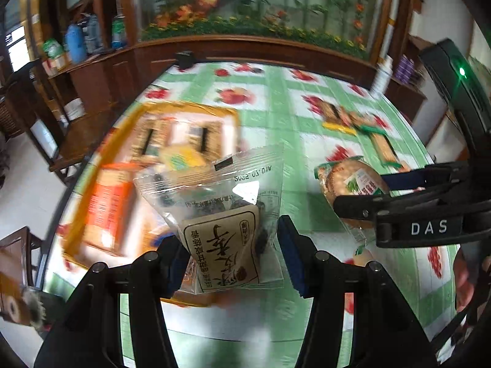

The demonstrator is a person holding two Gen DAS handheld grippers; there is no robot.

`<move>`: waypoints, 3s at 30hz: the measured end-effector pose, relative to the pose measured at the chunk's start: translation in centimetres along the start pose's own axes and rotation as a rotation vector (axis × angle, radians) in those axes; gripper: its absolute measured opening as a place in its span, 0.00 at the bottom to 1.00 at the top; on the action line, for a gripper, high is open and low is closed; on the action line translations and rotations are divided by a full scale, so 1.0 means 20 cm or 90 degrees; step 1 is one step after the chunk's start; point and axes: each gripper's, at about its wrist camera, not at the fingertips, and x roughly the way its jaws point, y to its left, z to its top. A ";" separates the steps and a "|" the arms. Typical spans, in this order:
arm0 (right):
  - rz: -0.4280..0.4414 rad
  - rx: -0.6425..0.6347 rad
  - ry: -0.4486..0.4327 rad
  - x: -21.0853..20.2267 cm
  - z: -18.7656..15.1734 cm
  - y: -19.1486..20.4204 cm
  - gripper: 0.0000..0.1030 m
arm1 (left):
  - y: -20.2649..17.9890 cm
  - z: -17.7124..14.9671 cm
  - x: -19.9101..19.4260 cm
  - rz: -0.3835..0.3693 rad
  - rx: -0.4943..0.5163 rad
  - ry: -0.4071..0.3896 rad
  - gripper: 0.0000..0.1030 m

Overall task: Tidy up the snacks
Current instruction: 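Lift and carry the bagged snack and round pack over the white box, then lower both packs into the white box and open both grippers, then grasp the long tan cracker pack with the left gripper while the right grasps the dark green pack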

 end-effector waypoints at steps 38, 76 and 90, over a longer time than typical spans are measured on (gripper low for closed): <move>0.164 0.030 0.013 0.35 0.36 0.62 0.74 | 0.78 0.09 0.29 0.116 -0.223 0.110 0.52; 0.124 0.116 -0.029 0.06 0.00 0.08 0.78 | 0.24 0.23 0.15 0.099 -0.171 0.029 0.53; 0.017 0.321 -0.033 -0.12 -0.44 -1.01 0.80 | -0.59 0.25 0.35 0.036 0.029 0.115 0.53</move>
